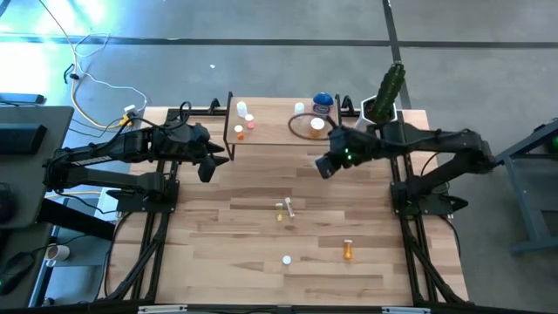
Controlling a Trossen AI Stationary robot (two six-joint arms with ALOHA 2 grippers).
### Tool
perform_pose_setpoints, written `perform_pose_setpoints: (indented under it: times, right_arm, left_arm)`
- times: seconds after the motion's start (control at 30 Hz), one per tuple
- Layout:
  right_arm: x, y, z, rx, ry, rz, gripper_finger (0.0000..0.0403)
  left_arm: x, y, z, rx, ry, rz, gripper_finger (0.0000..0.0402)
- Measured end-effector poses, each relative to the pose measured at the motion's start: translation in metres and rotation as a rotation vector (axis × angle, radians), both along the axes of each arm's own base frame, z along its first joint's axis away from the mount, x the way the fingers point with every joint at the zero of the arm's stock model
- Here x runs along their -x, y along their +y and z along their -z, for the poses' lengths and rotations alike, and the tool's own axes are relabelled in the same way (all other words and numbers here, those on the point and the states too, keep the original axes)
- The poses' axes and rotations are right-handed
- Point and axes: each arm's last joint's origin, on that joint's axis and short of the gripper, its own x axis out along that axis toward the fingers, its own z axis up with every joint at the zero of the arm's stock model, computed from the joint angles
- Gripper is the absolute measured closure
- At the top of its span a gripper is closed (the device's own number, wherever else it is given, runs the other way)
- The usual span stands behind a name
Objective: Pick and place medicine bottles onto shelf by color
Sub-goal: Put the transparent pill bottle on the shelf
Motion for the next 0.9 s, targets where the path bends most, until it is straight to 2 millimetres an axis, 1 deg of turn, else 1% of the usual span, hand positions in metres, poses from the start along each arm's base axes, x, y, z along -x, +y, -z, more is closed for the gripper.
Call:
perform_pose_setpoints:
  times: [0.27, 0.53, 0.7, 0.9]
  right_arm:
    - [0.005, -0.031, -0.021, 0.086, -0.038, 0.011, 0.0279]
    - [0.015, -0.065, -0.045, 0.217, -0.087, 0.02, 0.0279]
    - [0.024, -0.089, -0.052, 0.289, -0.075, 0.039, 0.0279]
    - [0.035, -0.113, -0.053, 0.333, -0.054, 0.066, 0.0279]
  left_arm:
    - [0.0, 0.0, 0.0, -0.001, 0.0, 0.0, 0.019]
    - [0.0, 0.0, 0.0, -0.001, 0.0, 0.0, 0.019]
    - [0.0, 0.0, 0.0, 0.001, 0.0, 0.0, 0.019]
    - [0.0, 0.0, 0.0, -0.001, 0.0, 0.0, 0.019]
